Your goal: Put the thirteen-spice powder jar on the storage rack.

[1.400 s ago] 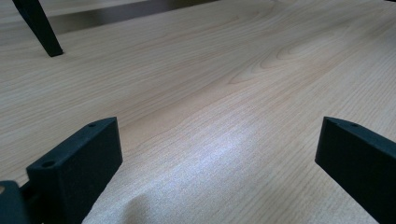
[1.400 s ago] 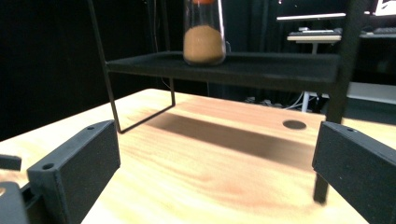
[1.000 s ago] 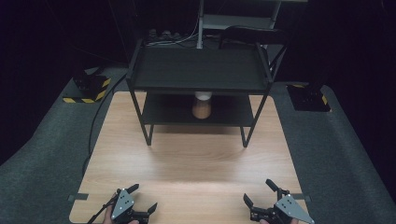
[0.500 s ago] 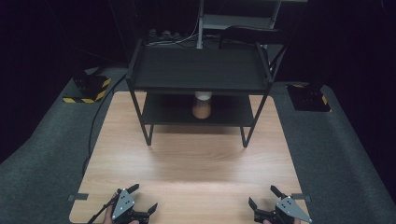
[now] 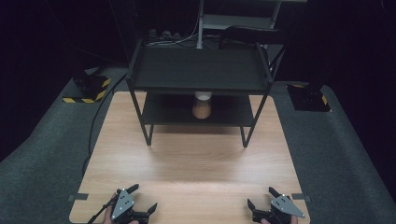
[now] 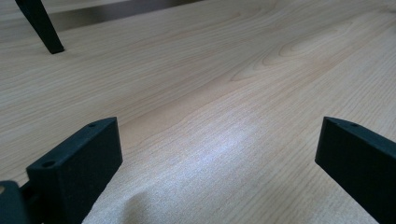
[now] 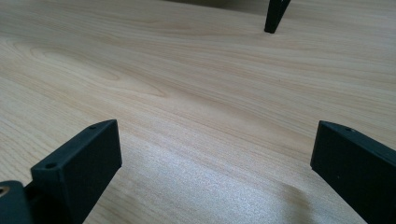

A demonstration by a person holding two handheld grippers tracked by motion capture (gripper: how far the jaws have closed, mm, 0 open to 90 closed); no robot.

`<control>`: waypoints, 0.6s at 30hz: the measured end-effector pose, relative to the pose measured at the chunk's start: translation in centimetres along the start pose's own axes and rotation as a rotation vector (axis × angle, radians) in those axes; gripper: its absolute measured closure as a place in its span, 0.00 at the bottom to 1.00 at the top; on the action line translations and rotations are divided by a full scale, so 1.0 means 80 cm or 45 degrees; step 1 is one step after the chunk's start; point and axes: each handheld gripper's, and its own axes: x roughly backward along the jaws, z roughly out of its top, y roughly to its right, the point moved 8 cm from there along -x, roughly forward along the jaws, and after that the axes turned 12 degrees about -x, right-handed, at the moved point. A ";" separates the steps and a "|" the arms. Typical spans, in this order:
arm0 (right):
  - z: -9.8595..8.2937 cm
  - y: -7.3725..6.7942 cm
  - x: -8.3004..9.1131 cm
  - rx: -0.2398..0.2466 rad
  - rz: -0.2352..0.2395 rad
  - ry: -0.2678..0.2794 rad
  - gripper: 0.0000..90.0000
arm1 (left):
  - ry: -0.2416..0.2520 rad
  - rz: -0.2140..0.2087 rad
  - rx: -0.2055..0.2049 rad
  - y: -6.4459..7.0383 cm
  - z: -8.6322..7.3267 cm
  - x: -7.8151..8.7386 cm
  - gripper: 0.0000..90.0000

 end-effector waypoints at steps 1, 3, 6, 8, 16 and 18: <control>0.001 0.000 -0.001 0.004 0.000 -0.009 0.01 | -0.001 -0.003 -0.006 0.000 0.000 0.000 0.01; 0.001 0.000 -0.001 0.004 -0.002 -0.016 0.02 | -0.002 -0.003 -0.006 0.000 0.000 0.000 0.01; 0.002 0.000 -0.002 -0.010 -0.008 -0.034 0.02 | 0.004 -0.007 -0.005 0.000 0.000 0.000 0.01; 0.003 -0.001 -0.003 -0.014 -0.014 -0.040 0.02 | 0.004 -0.007 -0.006 0.000 0.000 0.001 0.01; 0.004 -0.003 -0.005 0.005 -0.016 -0.060 0.02 | 0.000 -0.010 -0.007 0.001 0.000 0.001 0.01; 0.004 -0.003 -0.005 0.003 -0.016 -0.059 0.02 | -0.002 -0.012 -0.009 0.001 0.000 0.001 0.01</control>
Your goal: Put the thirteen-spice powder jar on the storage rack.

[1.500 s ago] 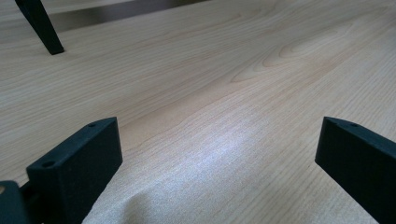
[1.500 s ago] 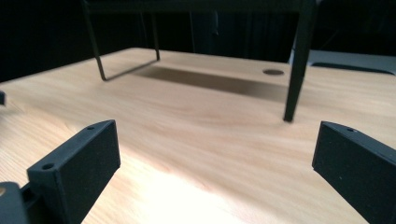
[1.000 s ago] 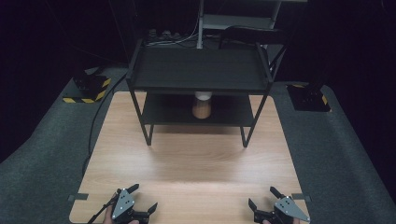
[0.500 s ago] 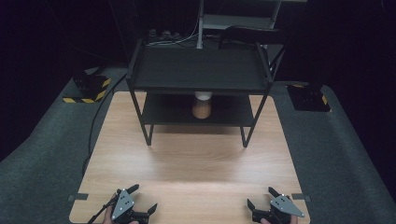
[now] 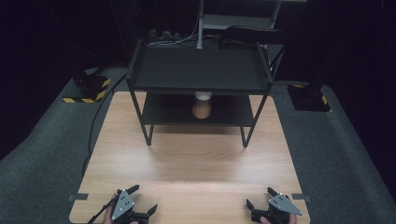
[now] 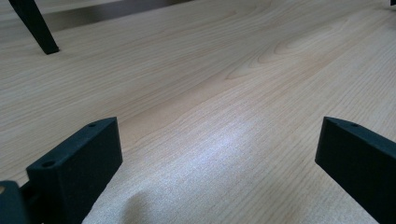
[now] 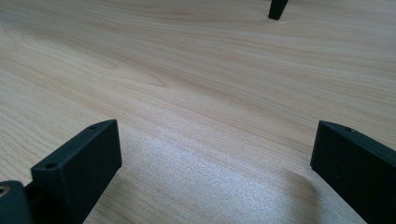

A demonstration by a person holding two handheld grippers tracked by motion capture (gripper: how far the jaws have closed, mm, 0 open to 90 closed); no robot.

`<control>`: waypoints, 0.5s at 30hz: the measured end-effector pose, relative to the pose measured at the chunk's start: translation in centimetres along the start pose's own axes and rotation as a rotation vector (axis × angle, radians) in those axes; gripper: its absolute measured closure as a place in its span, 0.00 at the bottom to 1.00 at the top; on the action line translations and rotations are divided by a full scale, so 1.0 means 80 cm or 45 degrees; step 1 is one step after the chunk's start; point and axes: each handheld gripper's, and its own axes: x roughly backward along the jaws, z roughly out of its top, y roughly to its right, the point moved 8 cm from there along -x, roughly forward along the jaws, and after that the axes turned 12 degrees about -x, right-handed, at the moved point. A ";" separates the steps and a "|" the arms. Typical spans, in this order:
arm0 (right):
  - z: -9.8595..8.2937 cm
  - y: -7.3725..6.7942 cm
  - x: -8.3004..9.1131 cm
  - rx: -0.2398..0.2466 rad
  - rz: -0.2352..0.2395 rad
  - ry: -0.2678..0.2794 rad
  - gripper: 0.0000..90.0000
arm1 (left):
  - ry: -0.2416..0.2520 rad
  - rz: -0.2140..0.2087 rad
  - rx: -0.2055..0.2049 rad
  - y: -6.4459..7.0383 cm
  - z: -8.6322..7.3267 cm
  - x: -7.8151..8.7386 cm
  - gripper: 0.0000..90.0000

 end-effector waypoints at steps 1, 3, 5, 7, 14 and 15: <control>0.000 0.000 0.000 0.001 0.001 0.000 0.02 | -0.004 -0.002 0.006 -0.001 0.000 0.000 0.01; 0.000 0.000 0.000 0.002 0.001 -0.001 0.02 | -0.006 -0.005 0.008 -0.001 0.000 -0.001 0.01; 0.000 0.000 0.000 0.004 0.002 -0.003 0.02 | -0.009 -0.009 0.011 -0.002 0.001 -0.001 0.01; 0.000 0.000 0.000 0.008 0.004 -0.003 0.02 | -0.014 -0.012 0.012 -0.002 0.001 -0.001 0.01; 0.000 0.000 0.000 0.010 0.011 -0.004 0.02 | -0.014 -0.008 0.004 -0.001 0.001 -0.001 0.01; 0.000 0.000 0.000 0.010 0.011 -0.004 0.02 | -0.014 -0.008 0.004 -0.001 0.001 -0.001 0.01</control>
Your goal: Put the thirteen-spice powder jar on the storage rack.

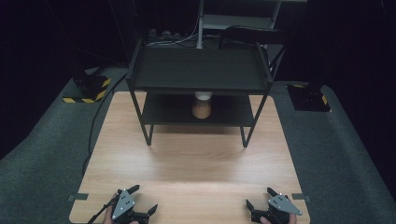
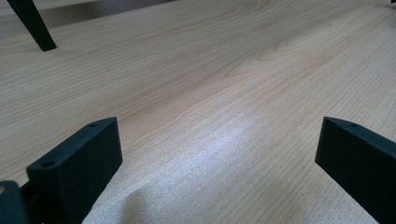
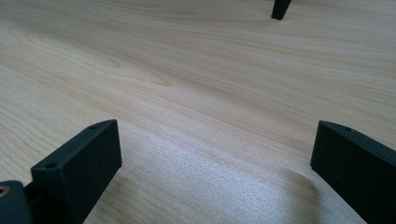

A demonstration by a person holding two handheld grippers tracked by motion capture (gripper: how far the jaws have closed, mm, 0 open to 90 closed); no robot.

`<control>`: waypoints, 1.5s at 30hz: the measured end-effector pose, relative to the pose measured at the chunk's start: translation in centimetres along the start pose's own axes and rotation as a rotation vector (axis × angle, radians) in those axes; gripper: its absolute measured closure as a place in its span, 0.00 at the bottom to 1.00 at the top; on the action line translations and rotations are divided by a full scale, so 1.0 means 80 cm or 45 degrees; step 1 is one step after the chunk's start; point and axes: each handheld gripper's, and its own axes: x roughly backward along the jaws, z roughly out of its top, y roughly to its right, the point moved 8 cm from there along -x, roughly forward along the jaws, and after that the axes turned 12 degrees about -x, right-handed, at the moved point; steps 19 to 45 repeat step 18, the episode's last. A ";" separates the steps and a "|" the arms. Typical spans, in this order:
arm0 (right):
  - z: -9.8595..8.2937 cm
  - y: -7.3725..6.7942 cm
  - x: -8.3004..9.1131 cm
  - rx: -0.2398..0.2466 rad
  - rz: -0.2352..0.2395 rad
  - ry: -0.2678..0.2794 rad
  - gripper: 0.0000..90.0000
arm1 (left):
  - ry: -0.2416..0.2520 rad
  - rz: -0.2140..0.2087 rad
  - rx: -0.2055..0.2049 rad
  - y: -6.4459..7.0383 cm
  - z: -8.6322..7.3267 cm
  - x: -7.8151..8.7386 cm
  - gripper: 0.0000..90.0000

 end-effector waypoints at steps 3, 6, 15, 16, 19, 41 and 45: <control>0.000 0.000 0.000 0.004 0.002 -0.001 0.02 | 0.000 0.000 0.001 0.000 0.000 0.000 0.01; 0.000 0.000 0.000 0.007 0.002 -0.002 0.02 | 0.000 0.000 0.000 0.000 0.000 0.000 0.01; -0.006 0.001 0.005 0.021 0.029 0.054 0.02 | 0.015 0.018 -0.028 0.005 -0.001 0.004 0.01; -0.008 0.002 0.010 -0.007 0.040 0.084 0.02 | 0.035 0.023 -0.039 0.007 -0.001 0.008 0.01; -0.009 0.002 0.012 -0.008 0.046 0.088 0.02 | 0.047 0.024 -0.044 0.008 0.000 0.011 0.01; -0.009 0.002 0.012 -0.008 0.046 0.088 0.02 | 0.047 0.024 -0.044 0.008 0.000 0.011 0.01; -0.009 0.002 0.012 -0.008 0.046 0.088 0.02 | 0.047 0.024 -0.044 0.008 0.000 0.011 0.01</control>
